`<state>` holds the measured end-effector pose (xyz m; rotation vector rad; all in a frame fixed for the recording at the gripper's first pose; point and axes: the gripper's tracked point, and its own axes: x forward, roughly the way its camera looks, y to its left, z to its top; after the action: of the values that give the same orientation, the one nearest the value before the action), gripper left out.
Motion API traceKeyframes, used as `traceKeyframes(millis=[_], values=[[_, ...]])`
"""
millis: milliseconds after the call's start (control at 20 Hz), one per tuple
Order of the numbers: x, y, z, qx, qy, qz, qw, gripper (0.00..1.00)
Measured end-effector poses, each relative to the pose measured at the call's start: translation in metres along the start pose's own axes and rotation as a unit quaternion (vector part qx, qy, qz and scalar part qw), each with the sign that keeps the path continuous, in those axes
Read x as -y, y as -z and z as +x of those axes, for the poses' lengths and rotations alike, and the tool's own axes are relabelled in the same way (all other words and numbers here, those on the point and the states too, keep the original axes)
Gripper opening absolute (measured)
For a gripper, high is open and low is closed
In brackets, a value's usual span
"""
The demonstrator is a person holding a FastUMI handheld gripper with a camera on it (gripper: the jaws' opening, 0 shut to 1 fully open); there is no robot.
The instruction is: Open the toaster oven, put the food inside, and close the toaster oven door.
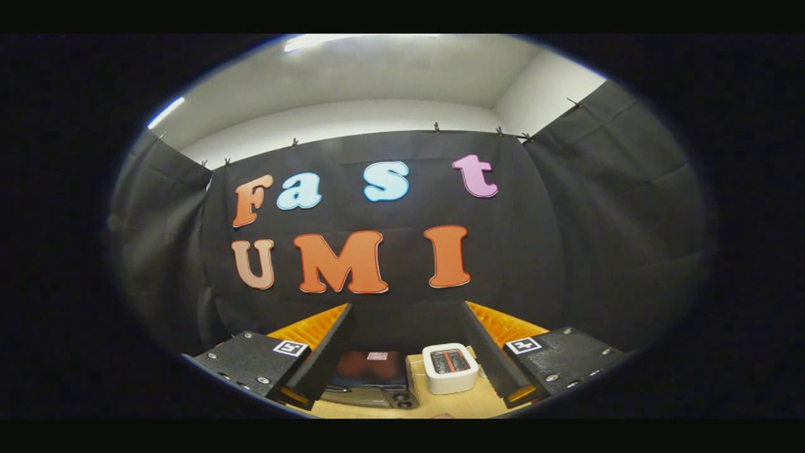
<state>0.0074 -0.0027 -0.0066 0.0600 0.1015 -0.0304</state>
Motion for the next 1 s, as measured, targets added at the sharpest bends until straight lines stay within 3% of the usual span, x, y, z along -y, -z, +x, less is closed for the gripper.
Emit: traceKeyframes(millis=[600, 1000], values=[[-0.025, 0.018, 0.000, -0.031, -0.019, 0.014, 0.999, 0.98], [-0.099, 0.112, 0.005, -0.157, -0.086, 0.055, 0.982, 0.98]])
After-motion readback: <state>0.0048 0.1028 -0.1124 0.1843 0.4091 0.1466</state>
